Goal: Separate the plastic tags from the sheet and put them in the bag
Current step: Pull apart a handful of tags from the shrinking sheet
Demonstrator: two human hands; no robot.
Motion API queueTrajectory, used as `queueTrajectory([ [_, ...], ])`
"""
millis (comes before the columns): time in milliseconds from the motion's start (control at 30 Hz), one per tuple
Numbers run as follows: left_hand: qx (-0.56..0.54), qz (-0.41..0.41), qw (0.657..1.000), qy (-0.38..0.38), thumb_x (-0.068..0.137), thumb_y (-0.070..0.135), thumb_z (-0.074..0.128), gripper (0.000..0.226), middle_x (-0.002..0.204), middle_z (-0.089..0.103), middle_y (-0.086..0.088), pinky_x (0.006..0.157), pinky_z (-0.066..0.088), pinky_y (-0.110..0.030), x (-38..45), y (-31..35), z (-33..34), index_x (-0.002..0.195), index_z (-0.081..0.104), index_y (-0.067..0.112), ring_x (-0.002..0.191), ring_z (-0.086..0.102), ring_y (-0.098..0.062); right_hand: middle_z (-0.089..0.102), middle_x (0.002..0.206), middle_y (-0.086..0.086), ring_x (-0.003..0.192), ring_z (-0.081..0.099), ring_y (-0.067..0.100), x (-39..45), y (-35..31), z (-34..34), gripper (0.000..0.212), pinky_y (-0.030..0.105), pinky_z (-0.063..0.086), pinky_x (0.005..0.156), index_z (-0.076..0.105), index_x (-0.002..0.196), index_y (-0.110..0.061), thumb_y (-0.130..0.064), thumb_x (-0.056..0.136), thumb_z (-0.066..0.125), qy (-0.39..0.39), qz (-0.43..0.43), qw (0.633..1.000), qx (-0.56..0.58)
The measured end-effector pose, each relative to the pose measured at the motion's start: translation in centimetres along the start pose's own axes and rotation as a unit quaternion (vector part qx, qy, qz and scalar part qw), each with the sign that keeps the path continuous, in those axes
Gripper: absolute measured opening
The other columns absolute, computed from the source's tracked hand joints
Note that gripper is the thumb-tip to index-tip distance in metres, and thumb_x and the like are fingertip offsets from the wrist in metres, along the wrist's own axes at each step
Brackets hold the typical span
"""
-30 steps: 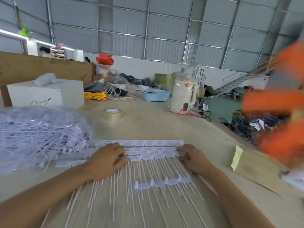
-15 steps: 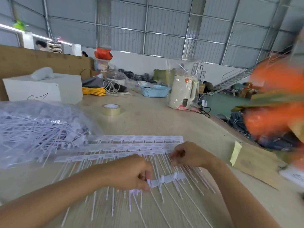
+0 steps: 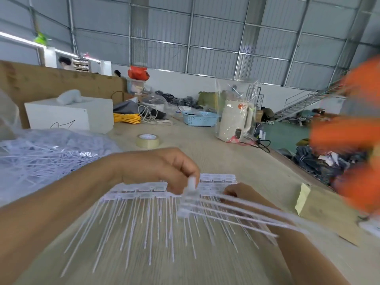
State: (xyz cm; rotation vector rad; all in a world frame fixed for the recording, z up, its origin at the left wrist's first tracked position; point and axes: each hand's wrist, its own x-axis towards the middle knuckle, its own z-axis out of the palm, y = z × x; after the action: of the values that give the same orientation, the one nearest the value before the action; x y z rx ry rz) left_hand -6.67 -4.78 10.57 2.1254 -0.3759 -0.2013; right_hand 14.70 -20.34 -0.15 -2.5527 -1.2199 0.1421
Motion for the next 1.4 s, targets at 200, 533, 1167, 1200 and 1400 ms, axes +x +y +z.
queueTrajectory([
  [200,-0.032,-0.044,0.991,0.123,0.080,0.007,0.058,0.033,0.049,0.044,0.005,0.049,0.035,-0.014,1.5,-0.9,-2.6,0.050,0.061,0.020,0.045,0.038,-0.006,0.066,0.092,0.003,0.085,0.057,0.016,-0.1,0.2,0.1,0.015,0.021,0.041,0.070,0.068,0.093,-0.011,-0.021,0.082,0.065,0.013,-0.022,1.000,0.005],
  [533,-0.212,-0.055,0.964,0.150,0.096,0.003,0.030,0.040,0.048,0.042,0.005,0.043,0.028,-0.014,4.7,-2.7,-4.8,0.066,0.055,0.009,0.040,0.037,-0.005,0.071,0.091,0.008,0.078,0.068,0.019,-1.0,-2.9,-2.8,0.026,0.023,0.052,0.070,0.066,0.106,-0.009,-0.026,0.093,0.052,0.229,-0.075,0.827,0.508],
  [1167,0.193,-0.154,0.956,0.161,0.074,0.067,0.057,0.053,0.077,0.061,0.005,0.077,0.040,-0.027,5.8,-9.0,-3.0,0.083,0.066,0.015,0.076,0.056,-0.012,0.059,0.052,0.005,0.038,0.050,0.013,-0.6,-5.4,1.4,0.024,0.020,0.035,0.038,0.059,0.062,-0.006,-0.013,0.084,0.068,0.059,0.068,0.814,0.574],
  [1200,0.246,-0.150,0.942,0.173,0.072,0.066,0.062,0.045,0.077,0.061,0.013,0.079,0.040,-0.028,6.3,-9.0,-2.3,0.083,0.065,0.022,0.078,0.057,-0.008,0.058,0.051,0.006,0.037,0.048,0.014,-0.6,-5.5,1.5,0.026,0.021,0.032,0.040,0.059,0.060,-0.007,-0.014,0.084,0.068,0.056,0.075,0.810,0.579],
  [1400,0.453,-0.085,0.850,0.256,0.080,0.044,0.062,0.032,0.096,0.067,0.009,0.092,0.029,-0.033,7.9,-8.9,1.0,0.109,0.063,0.029,0.091,0.060,-0.014,0.055,0.053,0.005,0.037,0.049,0.011,-0.7,-5.4,1.3,0.018,0.019,0.039,0.036,0.060,0.069,-0.004,-0.005,0.088,0.061,0.029,0.113,0.765,0.633],
])
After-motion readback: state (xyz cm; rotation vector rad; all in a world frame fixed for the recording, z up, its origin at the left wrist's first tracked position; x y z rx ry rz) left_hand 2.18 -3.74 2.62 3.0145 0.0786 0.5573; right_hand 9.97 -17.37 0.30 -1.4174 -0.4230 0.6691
